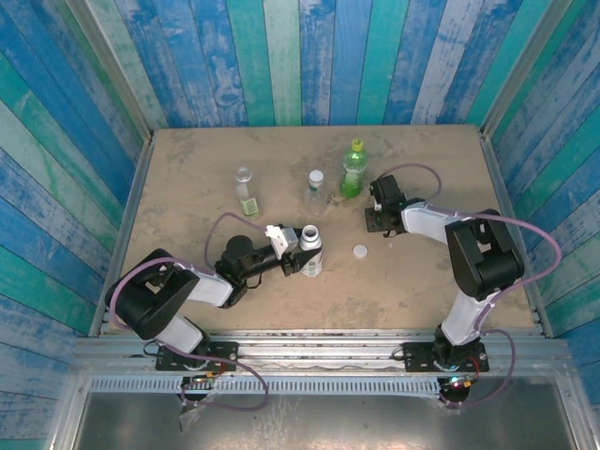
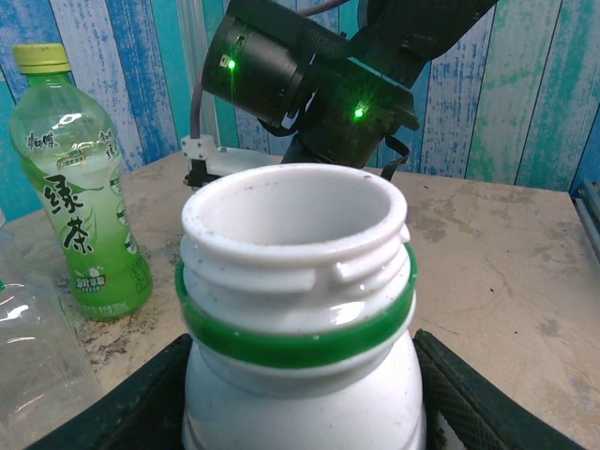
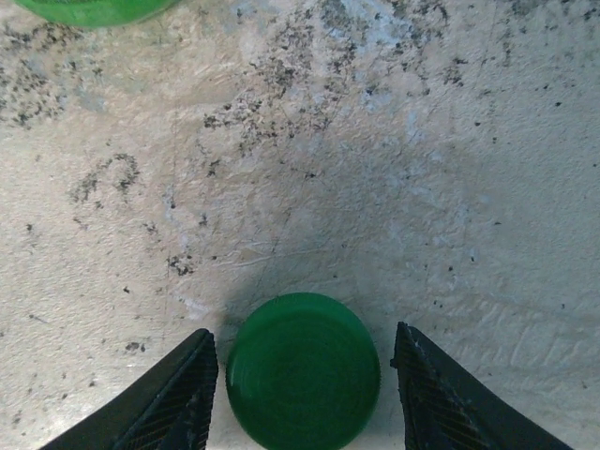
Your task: Screw on the bottle caps
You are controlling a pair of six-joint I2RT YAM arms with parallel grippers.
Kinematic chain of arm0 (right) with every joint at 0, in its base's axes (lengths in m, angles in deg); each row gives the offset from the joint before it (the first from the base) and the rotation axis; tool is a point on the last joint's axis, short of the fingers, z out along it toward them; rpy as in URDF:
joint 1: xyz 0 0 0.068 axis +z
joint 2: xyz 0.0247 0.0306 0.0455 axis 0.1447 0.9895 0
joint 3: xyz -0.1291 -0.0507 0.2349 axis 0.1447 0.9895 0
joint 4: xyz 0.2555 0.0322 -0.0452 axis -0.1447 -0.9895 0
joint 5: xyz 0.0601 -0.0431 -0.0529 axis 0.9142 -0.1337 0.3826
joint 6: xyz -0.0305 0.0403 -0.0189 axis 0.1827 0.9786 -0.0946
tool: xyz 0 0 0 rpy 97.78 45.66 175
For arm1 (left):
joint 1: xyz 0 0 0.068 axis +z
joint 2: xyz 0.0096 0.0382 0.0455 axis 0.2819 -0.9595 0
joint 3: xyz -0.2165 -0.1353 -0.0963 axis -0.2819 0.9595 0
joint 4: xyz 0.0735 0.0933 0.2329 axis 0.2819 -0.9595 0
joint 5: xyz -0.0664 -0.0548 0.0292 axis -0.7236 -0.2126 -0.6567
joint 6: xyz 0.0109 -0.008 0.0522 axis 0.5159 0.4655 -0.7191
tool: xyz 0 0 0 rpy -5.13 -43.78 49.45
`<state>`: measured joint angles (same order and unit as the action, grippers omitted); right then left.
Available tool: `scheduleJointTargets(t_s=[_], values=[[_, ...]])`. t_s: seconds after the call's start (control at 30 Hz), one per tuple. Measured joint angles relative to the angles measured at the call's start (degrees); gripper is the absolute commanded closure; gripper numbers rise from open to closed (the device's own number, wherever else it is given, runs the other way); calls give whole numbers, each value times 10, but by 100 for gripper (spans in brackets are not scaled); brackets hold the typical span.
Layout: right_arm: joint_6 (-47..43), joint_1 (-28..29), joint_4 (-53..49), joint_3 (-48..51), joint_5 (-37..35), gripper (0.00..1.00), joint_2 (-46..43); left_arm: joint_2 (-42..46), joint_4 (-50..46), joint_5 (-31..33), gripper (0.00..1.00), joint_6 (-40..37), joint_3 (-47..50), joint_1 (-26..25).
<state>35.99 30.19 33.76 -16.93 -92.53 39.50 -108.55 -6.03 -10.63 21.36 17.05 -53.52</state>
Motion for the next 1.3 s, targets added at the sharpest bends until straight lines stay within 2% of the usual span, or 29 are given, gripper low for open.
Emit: scheduleJointTargets(t_s=[0.4, 0.7, 1.0, 1.3], values=[[0, 0, -7, -5, 1, 61, 1, 0, -1, 0, 45, -2, 0, 0], [-6, 12, -49, 0, 9, 60, -86, 0, -2, 1, 45, -2, 0, 0], [-21, 90, -145, -13, 20, 60, -206, 1, -3, 2, 45, -8, 0, 0], [-38, 189, -223, -118, 53, 60, -252, 1, -3, 2, 45, -11, 0, -1]])
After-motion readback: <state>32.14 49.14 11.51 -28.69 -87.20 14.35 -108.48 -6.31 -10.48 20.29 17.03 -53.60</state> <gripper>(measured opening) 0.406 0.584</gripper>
